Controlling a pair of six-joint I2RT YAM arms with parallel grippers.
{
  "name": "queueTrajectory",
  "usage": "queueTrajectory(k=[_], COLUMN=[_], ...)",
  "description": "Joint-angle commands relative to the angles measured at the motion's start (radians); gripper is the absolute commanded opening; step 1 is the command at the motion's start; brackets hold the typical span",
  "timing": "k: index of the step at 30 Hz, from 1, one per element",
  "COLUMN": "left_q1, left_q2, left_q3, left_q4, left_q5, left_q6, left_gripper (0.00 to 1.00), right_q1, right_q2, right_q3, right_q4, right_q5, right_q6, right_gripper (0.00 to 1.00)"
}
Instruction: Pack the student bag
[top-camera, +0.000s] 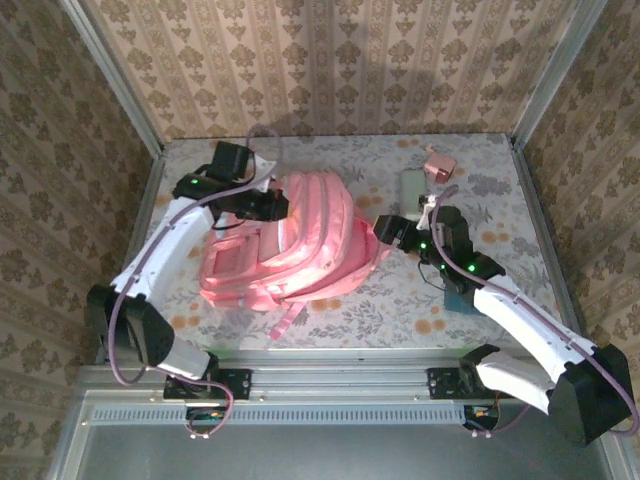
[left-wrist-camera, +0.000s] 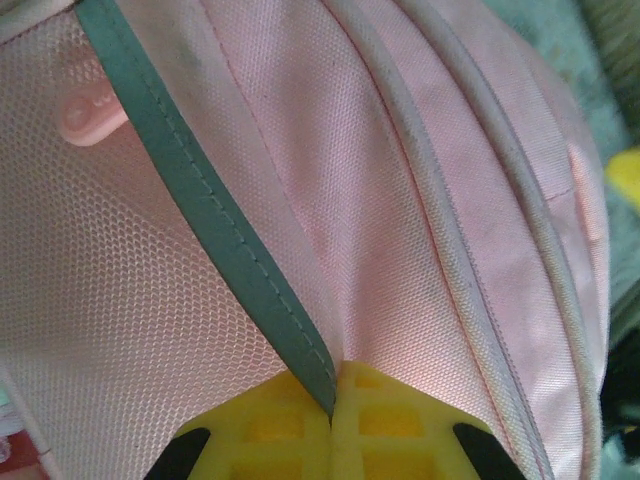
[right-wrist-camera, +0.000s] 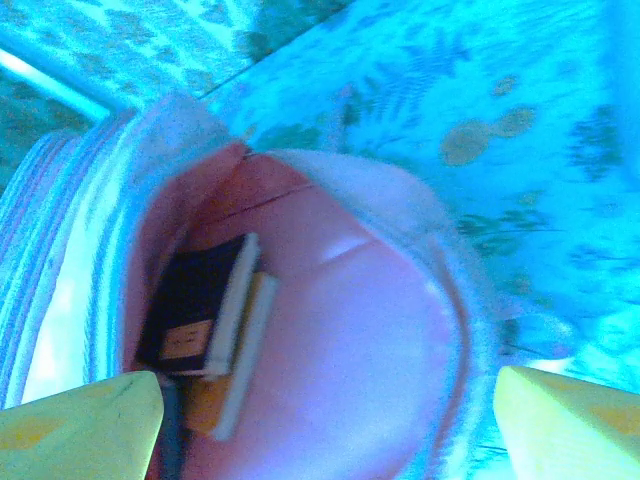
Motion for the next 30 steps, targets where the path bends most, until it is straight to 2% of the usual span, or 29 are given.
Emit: queueTrajectory(k=[1, 6, 8, 13, 16, 18, 24, 30], left_q1=[-0.026, -0.026, -0.023, 0.015, 0.049, 0.058, 0.056, 0.015], left_q2=[0.044, 0.092, 0.109, 0.122, 0.082, 0.049, -0.060, -0.099], left_q3=[0.045, 0.051, 0.051, 0.038, 0.016, 0.006, -0.036, -0.051], left_q4=[-0.131, -0.157, -0.152, -0.129, -0.091, -0.059, 0.022, 0.080], left_q5=[-0.225, -0.379, -0.392, -0.358, -0.293, -0.244, -0.178, -0.090], left_q6=[0.108, 0.131, 0.125, 0.109, 0.096, 0.088, 0.051, -0.001], left_gripper=[0.00, 0.01, 0.03, 0.21, 0.40, 0.49, 0.66, 0.72], right_q1=[-0.024, -0.080, -0.121, -0.216, -0.300, -0.344, -0.382, -0.382], right_q2=[-0.014, 0.039, 0.069, 0.187, 0.253, 0.307, 0.410, 0.422], right_q3=[0.032, 0.075, 0.079, 0.112, 0.087, 0.100, 0.116, 0.072], right_q4=[-0.153, -0.258, -0.264, -0.269, -0.186, -0.154, -0.122, -0.095], right_q5=[0.144, 0.228, 0.225, 0.197, 0.110, 0.061, 0.001, -0.072], right_q6=[-0.051, -0.066, -0.059, -0.023, 0.006, -0.002, -0.015, 0.009], right_gripper=[0.87, 0.89, 0.89, 0.90, 0.91, 0.92, 0.93, 0.93])
